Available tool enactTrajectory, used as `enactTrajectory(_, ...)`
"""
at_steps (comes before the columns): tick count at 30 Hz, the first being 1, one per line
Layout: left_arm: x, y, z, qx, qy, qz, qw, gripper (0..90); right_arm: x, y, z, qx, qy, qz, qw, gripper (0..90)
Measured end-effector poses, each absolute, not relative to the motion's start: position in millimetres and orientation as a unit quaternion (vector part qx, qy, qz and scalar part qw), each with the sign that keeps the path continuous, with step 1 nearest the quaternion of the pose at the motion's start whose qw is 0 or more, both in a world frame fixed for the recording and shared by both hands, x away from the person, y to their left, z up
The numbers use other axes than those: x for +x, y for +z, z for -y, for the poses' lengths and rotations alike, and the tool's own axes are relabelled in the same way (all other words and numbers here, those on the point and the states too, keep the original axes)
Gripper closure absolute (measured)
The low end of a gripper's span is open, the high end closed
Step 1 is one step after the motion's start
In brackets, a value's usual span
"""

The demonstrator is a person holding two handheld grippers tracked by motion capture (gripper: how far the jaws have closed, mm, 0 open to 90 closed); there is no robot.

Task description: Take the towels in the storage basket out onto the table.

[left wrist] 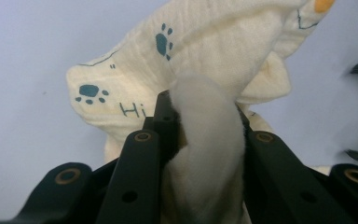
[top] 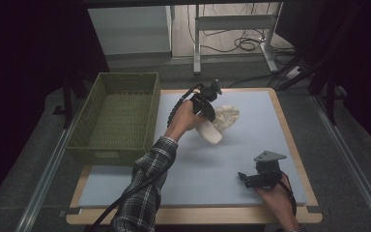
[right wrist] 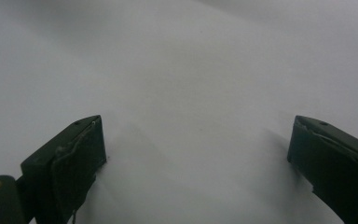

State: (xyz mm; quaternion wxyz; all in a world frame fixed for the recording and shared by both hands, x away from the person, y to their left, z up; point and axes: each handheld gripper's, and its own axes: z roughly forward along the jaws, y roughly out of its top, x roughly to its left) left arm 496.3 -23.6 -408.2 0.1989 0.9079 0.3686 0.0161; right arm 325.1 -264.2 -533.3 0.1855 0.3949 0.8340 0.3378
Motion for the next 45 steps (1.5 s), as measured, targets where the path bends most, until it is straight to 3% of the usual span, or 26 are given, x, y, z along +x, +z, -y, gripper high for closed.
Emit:
enactTrajectory(13,499,-455,41,0.914,0.037,-0.355,0.191,68.7,325,-533,264,0.394,0.338,-0.834,0.186,4.2)
enactTrajectory(16,499,-463,40,0.911,0.042,-0.357,0.202,56.3,325,-533,264,0.394,0.338,-0.834,0.186,4.2)
enactTrajectory(20,496,-467,36,0.911,0.055,-0.354,0.206,32.0,325,-533,264,0.394,0.338,-0.834,0.186,4.2)
enactTrajectory(26,487,-458,22,0.907,0.069,-0.355,0.215,23.1,325,-533,264,0.394,0.338,-0.834,0.186,4.2)
enactTrajectory(35,462,-441,-3,0.907,0.089,-0.347,0.219,20.0,325,-533,264,0.394,0.338,-0.834,0.186,4.2)
enactTrajectory(45,437,-450,-27,0.907,0.066,-0.347,0.229,15.9,326,-533,265,0.394,0.338,-0.835,0.184,4.4)
